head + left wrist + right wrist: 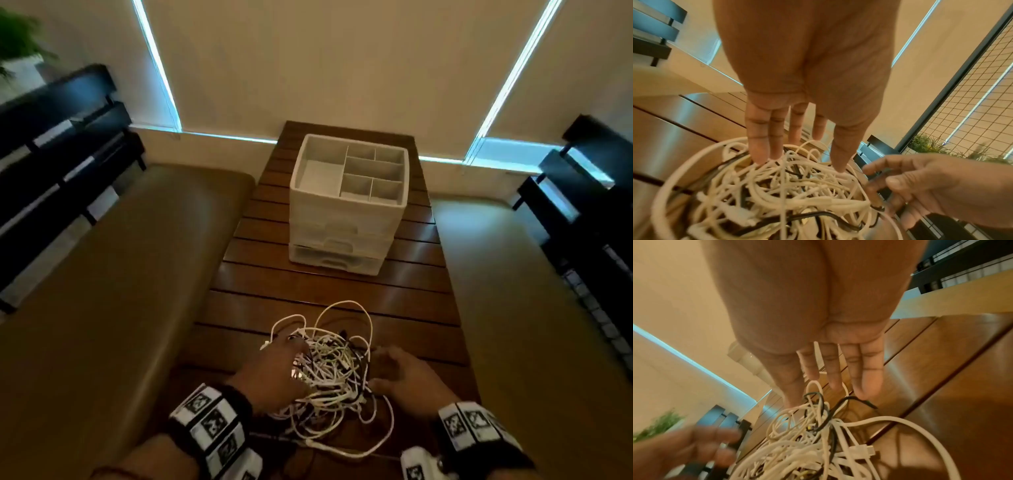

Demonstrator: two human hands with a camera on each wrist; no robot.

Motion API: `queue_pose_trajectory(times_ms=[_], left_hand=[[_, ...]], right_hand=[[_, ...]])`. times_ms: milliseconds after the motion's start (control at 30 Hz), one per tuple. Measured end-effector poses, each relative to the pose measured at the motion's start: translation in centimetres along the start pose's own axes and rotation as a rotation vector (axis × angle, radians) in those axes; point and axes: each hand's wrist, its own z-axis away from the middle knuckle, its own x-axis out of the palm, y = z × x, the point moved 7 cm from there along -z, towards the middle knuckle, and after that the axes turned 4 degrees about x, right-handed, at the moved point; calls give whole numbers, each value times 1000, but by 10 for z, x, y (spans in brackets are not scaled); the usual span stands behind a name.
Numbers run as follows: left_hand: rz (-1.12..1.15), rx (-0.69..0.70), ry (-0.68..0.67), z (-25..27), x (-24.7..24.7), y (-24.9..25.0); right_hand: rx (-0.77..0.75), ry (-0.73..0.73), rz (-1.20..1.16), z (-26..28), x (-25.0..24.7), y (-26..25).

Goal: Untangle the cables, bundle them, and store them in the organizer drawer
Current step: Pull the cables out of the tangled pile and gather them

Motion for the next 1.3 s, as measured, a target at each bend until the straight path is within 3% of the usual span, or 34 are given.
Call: queue_pose_trajectory(times_ms=[67, 267, 367, 433, 567, 600, 633, 700, 733, 800, 833, 900, 1067, 1167, 1300], left_hand=[[77, -44, 5, -17, 4, 2], [19, -147, -146, -46, 24, -4], [2, -125, -165, -56, 21, -6], [11, -112, -173, -63, 20, -5], [-47, -135, -35, -79, 8, -5], [-78, -135, -20, -82, 7, -5], [-118, -121, -6, -85, 6, -5], [-200, -93, 1, -91, 7, -2], [-225, -86, 0, -93, 8, -1], [-207, -104, 18, -96, 11, -3], [-168, -117, 20, -97, 12, -6], [-112, -131, 15, -98, 17, -9], [55, -160, 66, -92, 16, -11], [294, -200, 89, -91, 15, -17], [353, -194, 112, -89, 14, -21]], right_hand=[[17, -27, 56, -10, 3, -11], [88, -91, 72, -39, 15, -12], [172, 20, -155, -52, 10, -3], [219, 72, -149, -60, 12, 3], [237, -127, 102, -65, 33, -9], [228, -100, 137, -66, 34, -14], [206, 17, 188, -70, 28, -20], [58, 305, 213, -64, 11, -48], [-16, 332, 203, -64, 10, -61], [-83, 149, 253, -67, 30, -74], [-72, 18, 333, -68, 44, -75], [-44, -104, 469, -70, 57, -71], [-51, -162, 449, -68, 61, -73], [-50, -136, 338, -67, 51, -68], [-52, -73, 213, -64, 37, -65]])
